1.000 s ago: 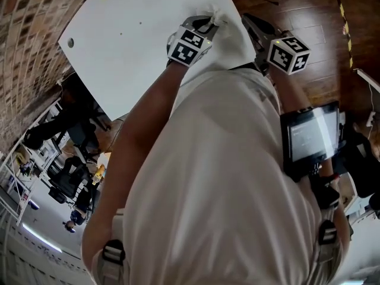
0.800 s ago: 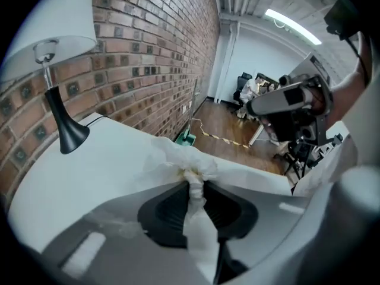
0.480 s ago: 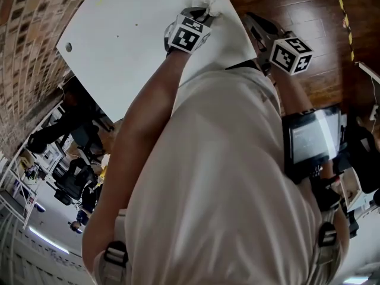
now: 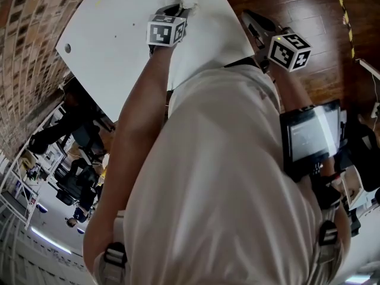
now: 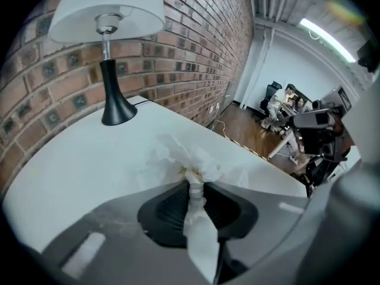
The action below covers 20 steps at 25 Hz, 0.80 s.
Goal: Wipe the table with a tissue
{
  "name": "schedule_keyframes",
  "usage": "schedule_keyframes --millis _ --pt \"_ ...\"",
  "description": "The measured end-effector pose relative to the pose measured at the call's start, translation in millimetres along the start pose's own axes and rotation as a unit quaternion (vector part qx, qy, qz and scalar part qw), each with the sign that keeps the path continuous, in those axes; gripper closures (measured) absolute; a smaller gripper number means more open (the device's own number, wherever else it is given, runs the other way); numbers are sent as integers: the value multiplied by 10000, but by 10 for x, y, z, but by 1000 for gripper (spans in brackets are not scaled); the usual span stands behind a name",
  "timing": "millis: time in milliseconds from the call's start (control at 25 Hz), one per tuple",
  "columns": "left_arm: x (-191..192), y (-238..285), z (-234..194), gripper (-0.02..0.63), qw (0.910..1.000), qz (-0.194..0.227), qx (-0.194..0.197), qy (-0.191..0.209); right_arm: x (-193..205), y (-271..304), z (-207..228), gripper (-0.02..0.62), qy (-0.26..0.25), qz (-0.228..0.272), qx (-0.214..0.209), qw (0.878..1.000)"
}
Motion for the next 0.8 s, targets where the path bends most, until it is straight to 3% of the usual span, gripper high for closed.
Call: schedule_keyframes --millis 280,640,800 --pt "181 -223 -100 529 9988 -186 -286 -354 -15 3 -32 588 -34 12 -108 9999" --pt "597 -471 32 531 9959 -867 -254 -62 56 47 -160 588 -120 -120 -337 9993" --pt "796 -567 102 531 9952 -952 -172 -149 81 112 -262 588 -219 -243 -449 9985"
Point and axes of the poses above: the fingertips, and each gripper's own axes: y forward along the fingers, z to its right, x out of its underside, the point moved 2 cm from there along -y, backward along the fingers, and after that the axes turned 1 degree about z, right-handed, at the moved point
